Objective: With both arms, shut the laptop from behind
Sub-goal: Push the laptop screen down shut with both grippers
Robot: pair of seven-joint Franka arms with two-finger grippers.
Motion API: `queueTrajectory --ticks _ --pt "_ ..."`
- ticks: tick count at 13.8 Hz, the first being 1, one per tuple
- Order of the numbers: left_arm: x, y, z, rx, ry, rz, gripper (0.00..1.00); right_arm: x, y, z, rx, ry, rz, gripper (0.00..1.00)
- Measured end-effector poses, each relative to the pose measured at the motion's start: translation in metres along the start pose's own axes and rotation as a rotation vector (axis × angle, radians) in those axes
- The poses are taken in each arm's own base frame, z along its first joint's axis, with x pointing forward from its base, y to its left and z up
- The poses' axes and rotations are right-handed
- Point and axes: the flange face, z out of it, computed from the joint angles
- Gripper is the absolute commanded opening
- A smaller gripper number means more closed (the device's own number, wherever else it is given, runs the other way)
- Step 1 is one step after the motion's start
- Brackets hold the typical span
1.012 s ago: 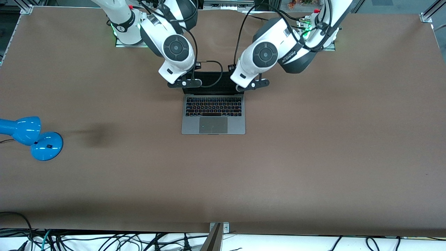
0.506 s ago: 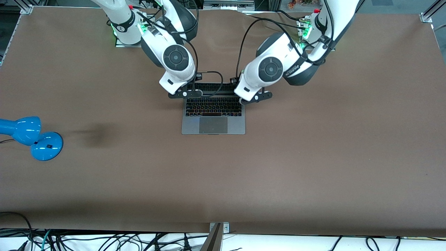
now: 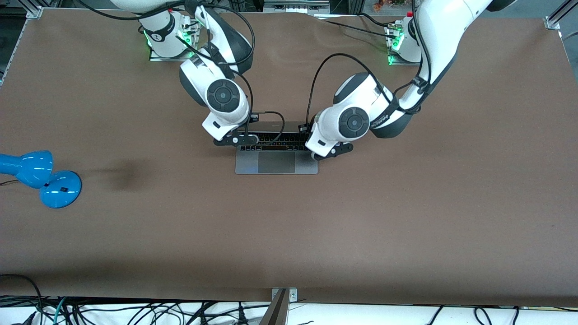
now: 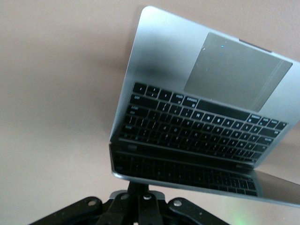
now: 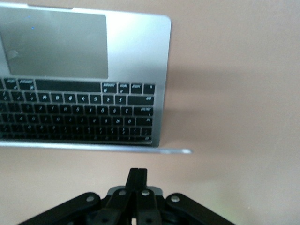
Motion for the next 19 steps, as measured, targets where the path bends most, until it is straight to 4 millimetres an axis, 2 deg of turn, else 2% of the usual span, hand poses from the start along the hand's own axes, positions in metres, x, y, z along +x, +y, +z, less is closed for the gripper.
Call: queueTrajectory --ticks 4,8,12,17,19 --pt "0.021 0.004 0.014 -0.034 0.01 -0.008 0.0 0.029 0.011 0.014 0.001 0.007 0.026 0.0" --pt "0.033 0.004 0.026 -0.047 0.023 -0.012 0.0 0.061 0.014 0.044 0.024 0.02 0.042 0.0" --pt "0.053 -0.003 0.04 -0.07 0.033 -0.038 0.0 0.087 0.017 0.071 0.035 0.045 0.051 0.0" --pt "0.069 -0.009 0.062 -0.062 0.043 -0.035 0.0 0.101 0.012 0.106 0.044 0.064 0.036 0.0" --pt "0.074 -0.01 0.069 -0.049 0.069 -0.021 0.0 0.101 0.01 0.108 0.035 0.072 0.024 0.0"
